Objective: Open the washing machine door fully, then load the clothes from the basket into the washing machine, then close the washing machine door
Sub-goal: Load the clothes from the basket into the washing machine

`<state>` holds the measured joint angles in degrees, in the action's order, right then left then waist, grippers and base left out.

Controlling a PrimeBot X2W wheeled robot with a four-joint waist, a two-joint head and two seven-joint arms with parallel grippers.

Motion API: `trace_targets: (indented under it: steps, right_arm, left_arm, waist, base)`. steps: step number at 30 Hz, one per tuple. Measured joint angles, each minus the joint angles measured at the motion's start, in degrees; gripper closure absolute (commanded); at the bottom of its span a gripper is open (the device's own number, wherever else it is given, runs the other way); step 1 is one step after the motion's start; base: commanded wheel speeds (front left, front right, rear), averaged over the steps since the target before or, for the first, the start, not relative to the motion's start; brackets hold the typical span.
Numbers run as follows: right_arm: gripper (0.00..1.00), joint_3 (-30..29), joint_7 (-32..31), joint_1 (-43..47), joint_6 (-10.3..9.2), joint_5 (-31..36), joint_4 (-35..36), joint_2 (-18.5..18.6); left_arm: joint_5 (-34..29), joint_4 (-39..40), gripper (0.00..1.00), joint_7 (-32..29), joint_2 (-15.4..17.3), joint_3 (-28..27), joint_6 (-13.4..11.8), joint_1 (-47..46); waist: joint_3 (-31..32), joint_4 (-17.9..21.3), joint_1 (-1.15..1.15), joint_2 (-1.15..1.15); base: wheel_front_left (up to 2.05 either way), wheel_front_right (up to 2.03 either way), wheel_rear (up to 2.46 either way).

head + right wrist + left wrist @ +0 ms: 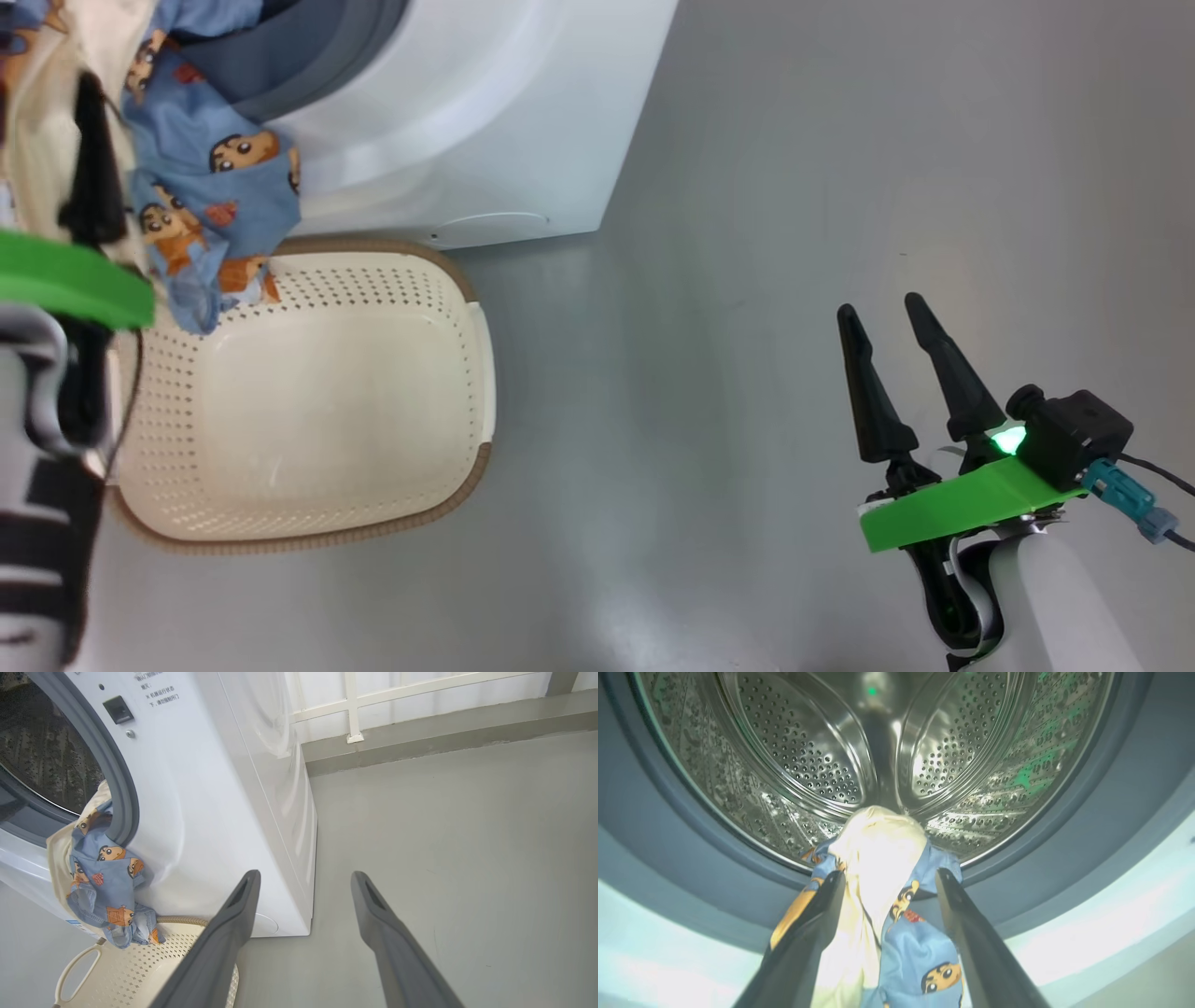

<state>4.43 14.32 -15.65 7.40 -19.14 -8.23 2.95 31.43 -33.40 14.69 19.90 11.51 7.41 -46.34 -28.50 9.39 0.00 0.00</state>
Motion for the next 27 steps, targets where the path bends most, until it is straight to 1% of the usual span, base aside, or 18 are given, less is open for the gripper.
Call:
trace_targets:
  steps: [11, 19, 27]
  right_arm:
    - [0.00, -1.65, 0.00, 0.00, 0.00, 0.94, 0.26, 0.77]
    - [0.00, -1.86, 0.00, 0.13, 0.00, 0.94, 0.16, 1.08]
    - [0.00, -1.85, 0.00, 0.25, 0.00, 0.94, -0.07, 1.91]
  left_arm:
    - [-5.04, 8.90, 0.00, 0.00, -3.57, -6.27, 0.00, 12.34]
    - [-6.57, 15.01, 0.00, 0.00, -6.26, -11.00, 0.00, 23.72]
    - [-7.19, 20.97, 0.00, 0.00, -8.32, -15.43, 0.00, 30.83]
  waist:
    - [0.32, -2.85, 0.00, 0.00]
    - [1.82, -4.35, 0.00, 0.00]
    - [2.66, -5.15, 0.00, 0.00]
  base:
    - [0.00, 0.00, 0.00]
    - [0.00, 0.00, 0.00]
    - [0.00, 0.00, 0.00]
